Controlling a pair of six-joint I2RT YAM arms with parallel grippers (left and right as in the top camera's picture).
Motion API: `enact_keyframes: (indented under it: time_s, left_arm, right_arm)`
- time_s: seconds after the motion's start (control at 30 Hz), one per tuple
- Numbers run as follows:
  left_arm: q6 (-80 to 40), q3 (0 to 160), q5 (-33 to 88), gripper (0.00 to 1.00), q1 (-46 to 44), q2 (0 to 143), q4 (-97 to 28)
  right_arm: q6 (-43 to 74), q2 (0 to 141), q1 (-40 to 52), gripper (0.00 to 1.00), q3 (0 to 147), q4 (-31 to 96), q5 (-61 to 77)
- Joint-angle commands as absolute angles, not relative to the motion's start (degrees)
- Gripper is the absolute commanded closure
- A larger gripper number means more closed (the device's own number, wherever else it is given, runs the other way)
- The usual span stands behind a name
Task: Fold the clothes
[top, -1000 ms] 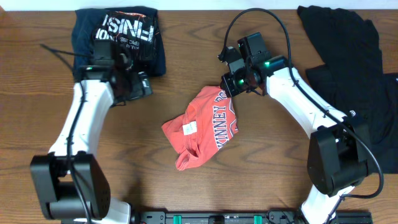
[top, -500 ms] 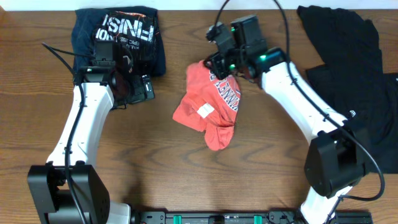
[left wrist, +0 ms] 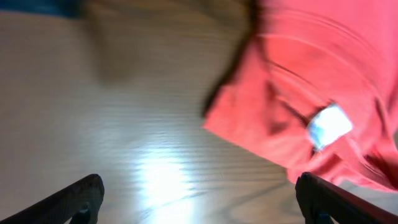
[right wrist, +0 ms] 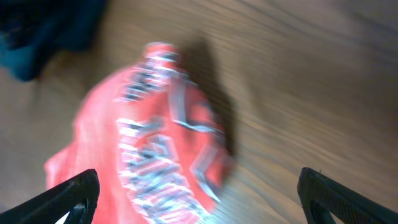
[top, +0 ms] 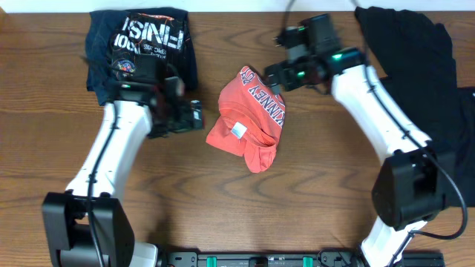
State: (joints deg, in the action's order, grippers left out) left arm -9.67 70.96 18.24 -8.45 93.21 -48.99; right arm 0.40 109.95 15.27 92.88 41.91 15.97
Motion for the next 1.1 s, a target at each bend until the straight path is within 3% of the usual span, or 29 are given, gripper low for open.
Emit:
enact_keyframes:
  time_s: [0.0,0.17,0.37,0.83,1.07]
  left_arm:
    - [-14.48,69.25,19.90,0.01,-13.21,93.56,-45.45]
    - [-30.79,68.36,17.28,0.02,-17.74,96.23,-38.04]
    - [-42.24,68.36,16.05,0.02,-19.11,102.08,-34.50]
    - [-44.31,68.36,21.89,0.02,-21.56,109.25,-31.48]
    - [-53.04,68.34,22.06,0.02,-23.29,110.24,-31.35]
  right_arm:
    - [5.34,108.27,9.87,0.01,93.95,44.34,15.20]
    - [10.20,108.27,3.16,0.01,93.95,48.47,15.25]
    - [10.07,108.27,-0.08,0.01,93.95,51.83,15.18]
    - [9.28,108.27,-0.47,0.01,93.19,52.62,14.33]
    - [8.69,108.29,-0.47,0.01,92.95,53.17,14.09]
